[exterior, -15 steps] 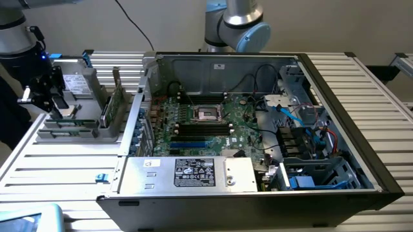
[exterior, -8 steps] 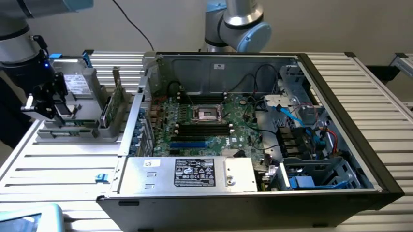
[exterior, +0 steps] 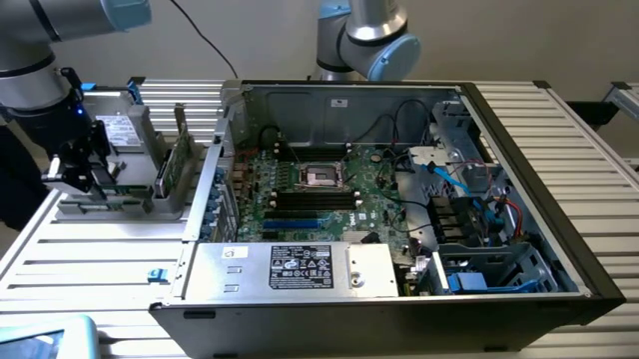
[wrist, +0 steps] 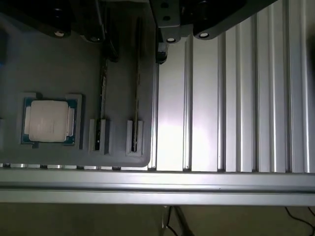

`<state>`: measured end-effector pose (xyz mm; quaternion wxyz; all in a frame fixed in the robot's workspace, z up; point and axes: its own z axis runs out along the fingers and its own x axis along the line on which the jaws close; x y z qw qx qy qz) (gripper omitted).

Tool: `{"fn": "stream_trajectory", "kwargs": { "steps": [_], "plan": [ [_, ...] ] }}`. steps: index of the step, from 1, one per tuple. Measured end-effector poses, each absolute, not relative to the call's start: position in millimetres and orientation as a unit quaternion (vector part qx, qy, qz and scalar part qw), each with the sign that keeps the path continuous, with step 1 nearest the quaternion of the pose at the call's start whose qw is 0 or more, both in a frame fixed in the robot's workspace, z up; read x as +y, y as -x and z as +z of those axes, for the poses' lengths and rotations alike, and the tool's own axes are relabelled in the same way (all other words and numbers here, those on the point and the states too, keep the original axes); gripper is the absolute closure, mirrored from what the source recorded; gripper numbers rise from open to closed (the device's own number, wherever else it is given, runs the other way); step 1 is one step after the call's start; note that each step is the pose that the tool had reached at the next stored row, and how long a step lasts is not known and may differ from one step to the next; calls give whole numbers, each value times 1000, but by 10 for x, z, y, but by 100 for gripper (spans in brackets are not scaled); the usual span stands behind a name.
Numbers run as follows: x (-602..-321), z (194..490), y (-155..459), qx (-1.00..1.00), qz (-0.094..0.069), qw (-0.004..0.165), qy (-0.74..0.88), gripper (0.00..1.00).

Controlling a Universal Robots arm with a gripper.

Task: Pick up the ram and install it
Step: 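Pick up the ram and move it above insertion slot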

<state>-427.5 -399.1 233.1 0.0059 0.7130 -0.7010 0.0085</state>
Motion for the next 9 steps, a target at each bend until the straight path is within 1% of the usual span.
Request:
{"fn": "stream_trajectory", "kwargs": {
  "steps": [9],
  "plan": [
    [-3993,2166,4268,-701,9,6,-713,57]
  ]
}}
